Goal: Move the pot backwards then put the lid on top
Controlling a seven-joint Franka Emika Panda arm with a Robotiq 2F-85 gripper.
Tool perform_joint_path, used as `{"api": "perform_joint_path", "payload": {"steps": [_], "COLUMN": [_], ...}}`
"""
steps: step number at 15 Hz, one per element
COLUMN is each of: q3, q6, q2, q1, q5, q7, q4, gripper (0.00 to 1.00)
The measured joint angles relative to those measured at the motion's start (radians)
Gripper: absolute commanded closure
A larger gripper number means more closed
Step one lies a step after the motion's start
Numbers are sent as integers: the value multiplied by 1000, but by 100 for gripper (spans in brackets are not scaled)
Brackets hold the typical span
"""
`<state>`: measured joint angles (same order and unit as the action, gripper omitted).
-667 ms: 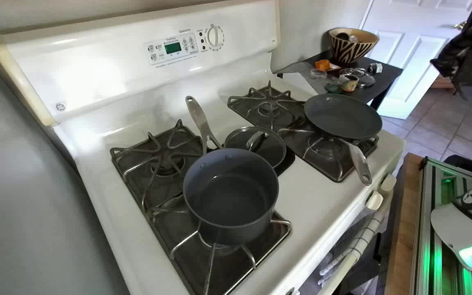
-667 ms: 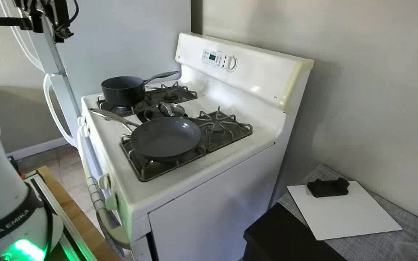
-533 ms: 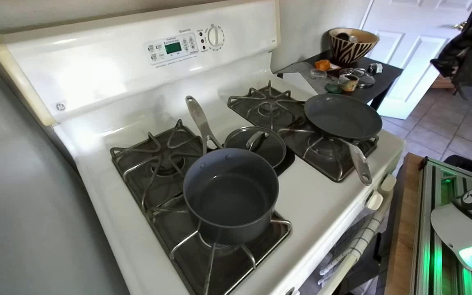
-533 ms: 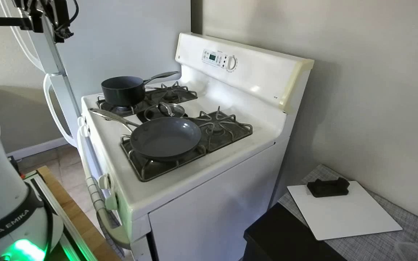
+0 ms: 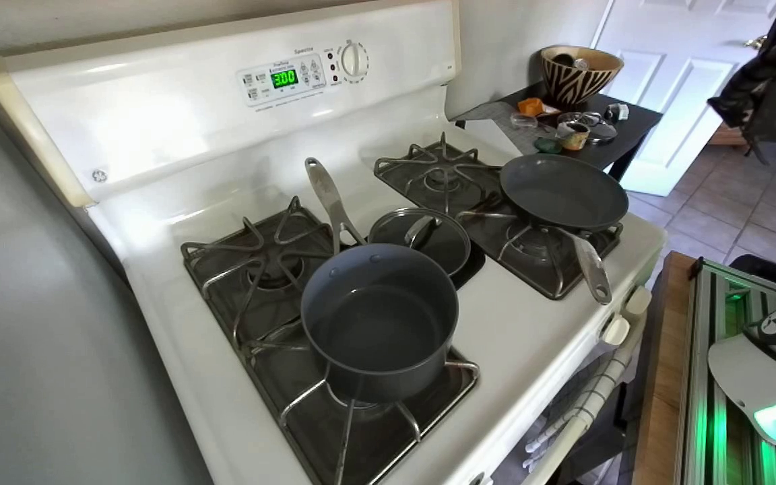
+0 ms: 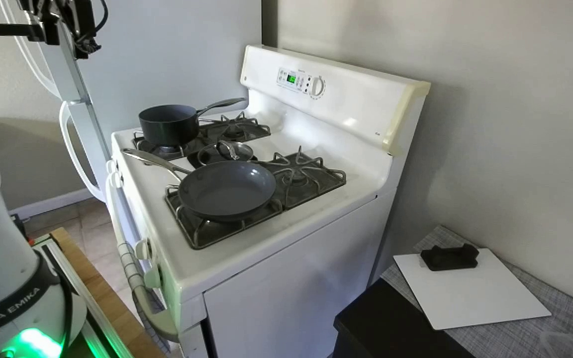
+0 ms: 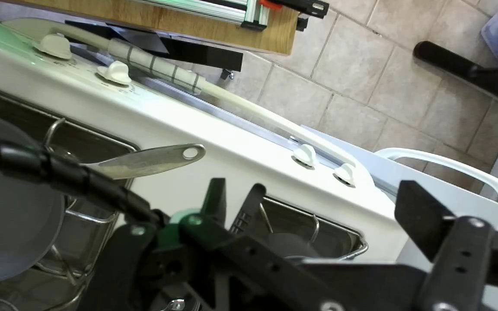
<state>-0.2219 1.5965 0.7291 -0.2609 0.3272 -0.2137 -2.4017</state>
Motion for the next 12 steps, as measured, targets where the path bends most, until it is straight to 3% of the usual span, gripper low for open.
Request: {"api": "perform_joint_path", "payload": {"steps": [4,9,12], "q3": [-25,-84,-139], "q6": [179,608,822], "q2": [-27,-171,-281], "q1": [65,147,187], "q5": [0,-23,-127], "q7": [-77,-174,-258], "q4": [-2,-2,0], "gripper": [0,0,0]}}
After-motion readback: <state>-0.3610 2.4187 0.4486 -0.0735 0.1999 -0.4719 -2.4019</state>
